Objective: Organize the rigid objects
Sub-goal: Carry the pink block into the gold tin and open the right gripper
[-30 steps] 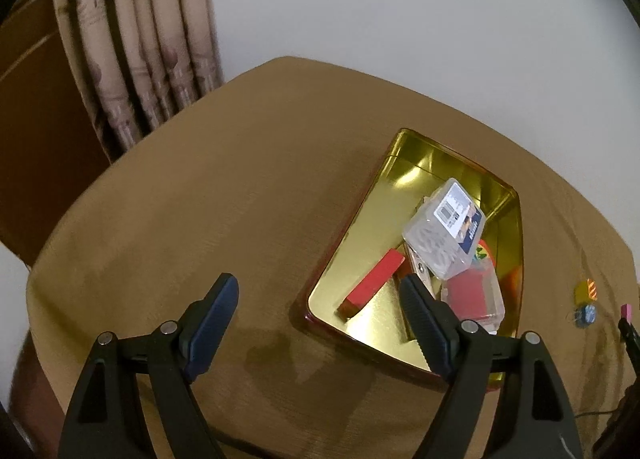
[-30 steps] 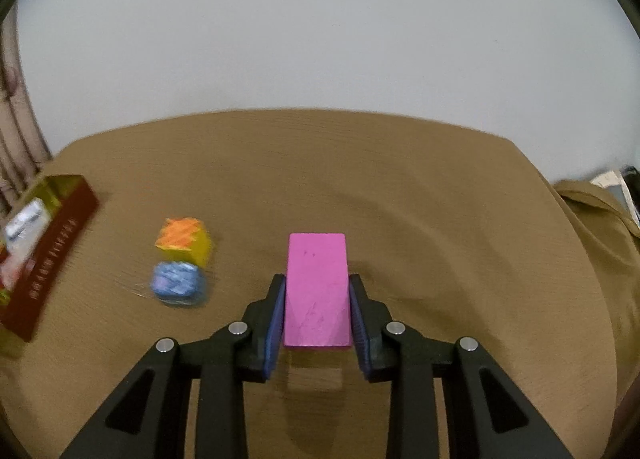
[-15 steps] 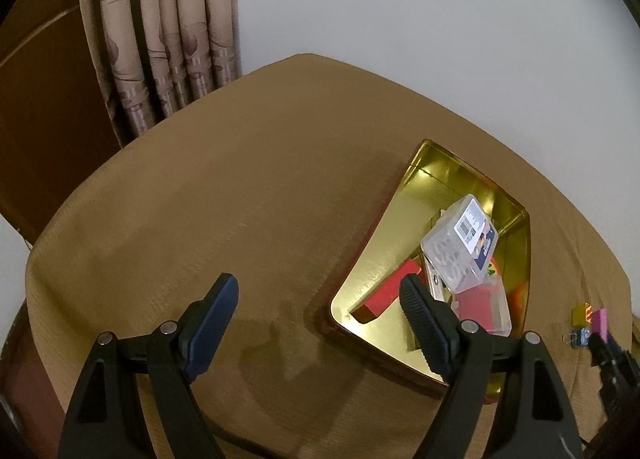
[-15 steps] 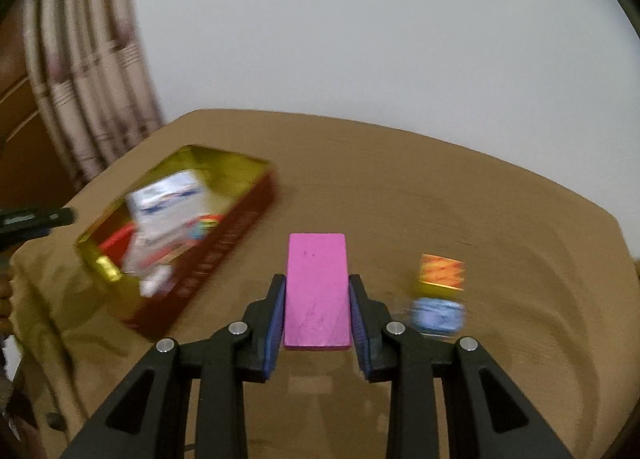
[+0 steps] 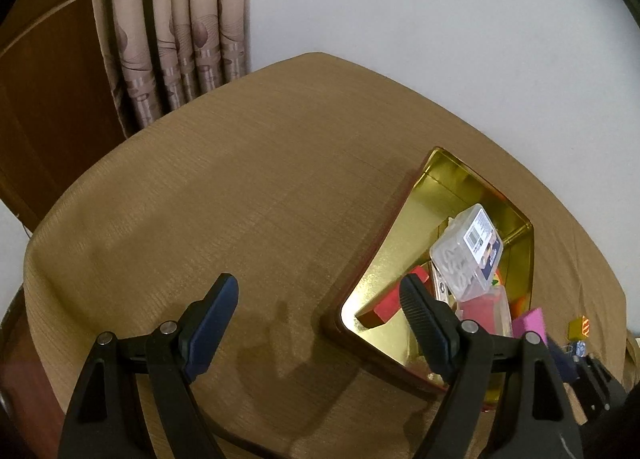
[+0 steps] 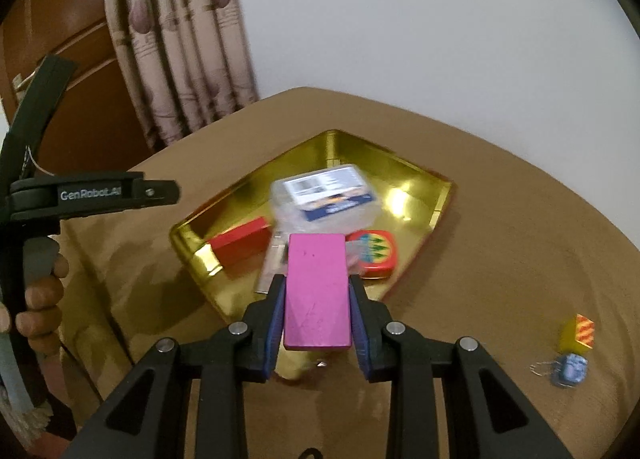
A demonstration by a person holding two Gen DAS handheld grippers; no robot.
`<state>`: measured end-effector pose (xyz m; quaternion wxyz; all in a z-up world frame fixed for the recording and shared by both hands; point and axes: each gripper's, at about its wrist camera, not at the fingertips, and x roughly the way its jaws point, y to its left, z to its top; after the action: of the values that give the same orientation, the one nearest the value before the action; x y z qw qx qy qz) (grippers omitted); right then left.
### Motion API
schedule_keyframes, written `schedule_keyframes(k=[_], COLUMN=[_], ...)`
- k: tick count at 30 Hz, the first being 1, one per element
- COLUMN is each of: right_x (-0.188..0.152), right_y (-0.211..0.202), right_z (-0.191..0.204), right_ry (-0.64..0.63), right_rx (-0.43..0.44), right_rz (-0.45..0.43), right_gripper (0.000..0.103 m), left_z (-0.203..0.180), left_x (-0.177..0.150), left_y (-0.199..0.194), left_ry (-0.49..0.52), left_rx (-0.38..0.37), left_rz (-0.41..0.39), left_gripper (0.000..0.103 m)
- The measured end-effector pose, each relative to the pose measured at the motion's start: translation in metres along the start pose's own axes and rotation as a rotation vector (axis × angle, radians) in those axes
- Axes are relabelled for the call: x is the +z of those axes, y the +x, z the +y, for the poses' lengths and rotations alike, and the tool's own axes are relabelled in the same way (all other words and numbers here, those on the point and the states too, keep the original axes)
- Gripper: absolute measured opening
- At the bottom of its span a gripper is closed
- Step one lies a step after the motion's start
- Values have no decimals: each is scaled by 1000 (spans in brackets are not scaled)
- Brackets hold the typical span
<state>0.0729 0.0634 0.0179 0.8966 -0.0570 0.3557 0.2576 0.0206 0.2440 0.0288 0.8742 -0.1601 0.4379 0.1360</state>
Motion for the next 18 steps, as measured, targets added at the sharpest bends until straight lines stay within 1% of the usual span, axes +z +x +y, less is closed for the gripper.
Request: schedule_keyframes(k=[2,6,10,13,18], right_x=[0,-3,-1,3,6], right_y=[9,23,36,49,60], right_z=[8,18,19,17,7], right_ry=[-9,-33,-42,-46,-16], right_rx=[29,41,13,-27,-39], right_rz=[18,43,56,63,77], right_gripper=[30,30,30,30,30], left_z=[2,5,5,4,4], left_x=[1,2,2,2,2], left_y=[0,2,2,3,4], left_ry=[-5,-15,-14,-7,-4], left_rx=[0,-5,-8,-8,-6], left_rz=[2,14,14,15,16], left_gripper=[80,80,80,80,80])
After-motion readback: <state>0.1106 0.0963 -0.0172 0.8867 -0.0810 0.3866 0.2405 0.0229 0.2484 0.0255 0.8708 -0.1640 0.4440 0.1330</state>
